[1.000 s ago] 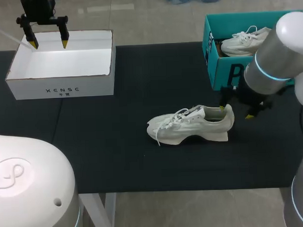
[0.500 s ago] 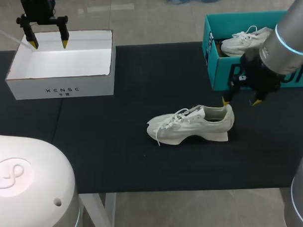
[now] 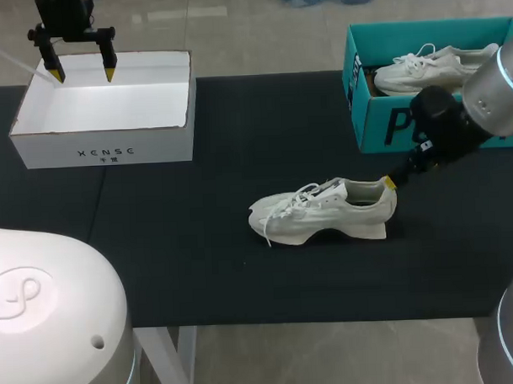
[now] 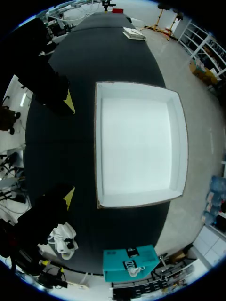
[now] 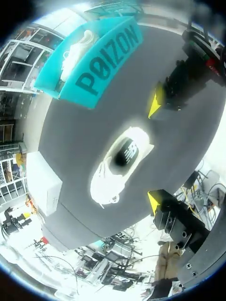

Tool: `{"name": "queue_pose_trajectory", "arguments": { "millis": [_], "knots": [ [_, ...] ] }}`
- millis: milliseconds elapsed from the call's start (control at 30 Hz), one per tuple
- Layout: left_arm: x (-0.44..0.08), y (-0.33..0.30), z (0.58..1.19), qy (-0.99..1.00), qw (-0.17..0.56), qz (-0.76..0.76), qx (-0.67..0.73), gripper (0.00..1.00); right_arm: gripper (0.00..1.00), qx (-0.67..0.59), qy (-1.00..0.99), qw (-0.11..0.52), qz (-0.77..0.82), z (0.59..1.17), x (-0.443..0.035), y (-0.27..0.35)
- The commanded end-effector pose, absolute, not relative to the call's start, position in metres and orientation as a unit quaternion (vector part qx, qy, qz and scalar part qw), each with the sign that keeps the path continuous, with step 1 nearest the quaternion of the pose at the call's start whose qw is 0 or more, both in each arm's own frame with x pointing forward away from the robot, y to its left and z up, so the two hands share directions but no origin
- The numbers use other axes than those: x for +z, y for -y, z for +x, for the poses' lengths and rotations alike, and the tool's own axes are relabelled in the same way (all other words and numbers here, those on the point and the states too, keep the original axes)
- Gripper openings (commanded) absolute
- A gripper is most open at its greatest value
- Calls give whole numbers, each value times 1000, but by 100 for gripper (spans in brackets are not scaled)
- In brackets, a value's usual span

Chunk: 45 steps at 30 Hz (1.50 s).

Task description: Take the shoe out of the shoebox, open the shoe tongue, remove and reinsert the insole, then place the shoe into the shoebox

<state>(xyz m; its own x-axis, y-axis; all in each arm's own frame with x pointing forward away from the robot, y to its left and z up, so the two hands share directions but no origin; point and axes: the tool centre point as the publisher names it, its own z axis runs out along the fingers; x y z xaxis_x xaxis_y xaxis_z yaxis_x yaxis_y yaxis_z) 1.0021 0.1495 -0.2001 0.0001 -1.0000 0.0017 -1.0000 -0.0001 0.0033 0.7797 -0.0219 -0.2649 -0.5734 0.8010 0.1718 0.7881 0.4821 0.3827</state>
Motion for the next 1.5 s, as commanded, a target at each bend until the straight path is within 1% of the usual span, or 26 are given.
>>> {"name": "queue_pose_trajectory", "arguments": {
  "millis": [33, 200, 267, 433, 567, 633, 700, 1500],
  "knots": [
    [-200, -150, 1002, 707, 1, 707, -1, 100, 100, 220, -873, 19, 434, 779, -264, 26],
    [-200, -150, 1002, 707, 1, 707, -1, 100, 100, 294, -917, 35, 268, 776, -261, 33],
    [-200, -150, 1002, 707, 1, 707, -1, 100, 100, 328, -925, 57, 183, 771, -259, 35],
    [-200, -150, 1002, 707, 1, 707, -1, 100, 100, 392, -917, 70, 1, 762, -257, 43],
    [-200, -150, 1002, 707, 1, 707, -1, 100, 100, 419, -897, 79, -114, 761, -258, 50],
    [-200, -150, 1002, 707, 1, 707, -1, 100, 100, 405, -892, 86, -184, 756, -257, 49],
    [-200, -150, 1002, 707, 1, 707, -1, 100, 100, 376, -908, 76, -168, 759, -255, 45],
    [-200, -150, 1002, 707, 1, 707, -1, 100, 100, 376, -908, 76, -168, 759, -255, 45]
  ]
}}
